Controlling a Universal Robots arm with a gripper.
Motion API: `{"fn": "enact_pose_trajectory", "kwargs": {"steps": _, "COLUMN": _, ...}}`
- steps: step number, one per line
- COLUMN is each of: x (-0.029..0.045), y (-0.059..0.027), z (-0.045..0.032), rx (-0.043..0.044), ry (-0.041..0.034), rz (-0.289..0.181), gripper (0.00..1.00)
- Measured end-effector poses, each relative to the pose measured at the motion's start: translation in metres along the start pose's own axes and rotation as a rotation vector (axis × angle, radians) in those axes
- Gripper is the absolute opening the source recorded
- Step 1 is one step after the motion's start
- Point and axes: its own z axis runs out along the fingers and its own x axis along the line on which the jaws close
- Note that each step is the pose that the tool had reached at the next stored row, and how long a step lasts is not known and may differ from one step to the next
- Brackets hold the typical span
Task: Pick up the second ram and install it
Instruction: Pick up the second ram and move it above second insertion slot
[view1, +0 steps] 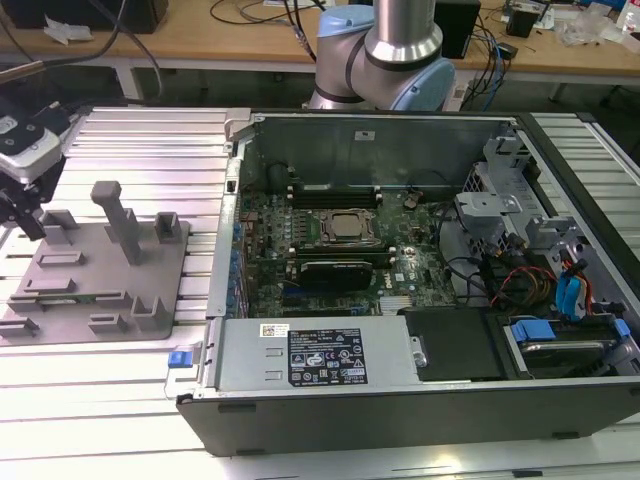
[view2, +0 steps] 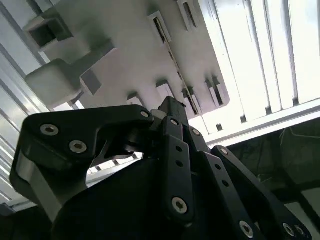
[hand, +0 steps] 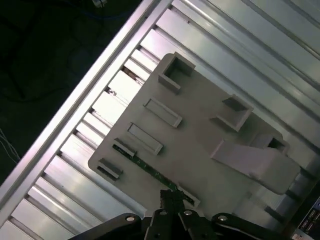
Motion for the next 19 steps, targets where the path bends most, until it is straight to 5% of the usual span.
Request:
{"fn": "enact_pose_trajectory", "kwargs": {"steps": 9, "x": 0.0, "y": 0.0, "z": 0.0009, "rx": 0.0015, "ry": 0.0097, "rz": -0.303, "gripper": 0.08}}
{"fn": "enact_pose_trajectory", "kwargs": {"steps": 11, "x": 0.0, "y": 0.0, "z": 0.0018, "rx": 0.0007, "ry": 0.0116, "rz": -0.402, "gripper": 0.08}}
{"fn": "enact_pose_trajectory", "kwargs": {"steps": 15, "x": 0.0, "y": -0.0001, "z": 0.0037, "rx": 0.0005, "ry": 0.0145, "rz": -0.48, "gripper": 0.08}}
{"fn": "enact_pose_trajectory", "kwargs": {"steps": 19, "x": 0.0001, "y": -0.0001, "z": 0.008, "rx": -0.0014, "ry": 0.0176, "rz": -0.636, "gripper": 0.08}}
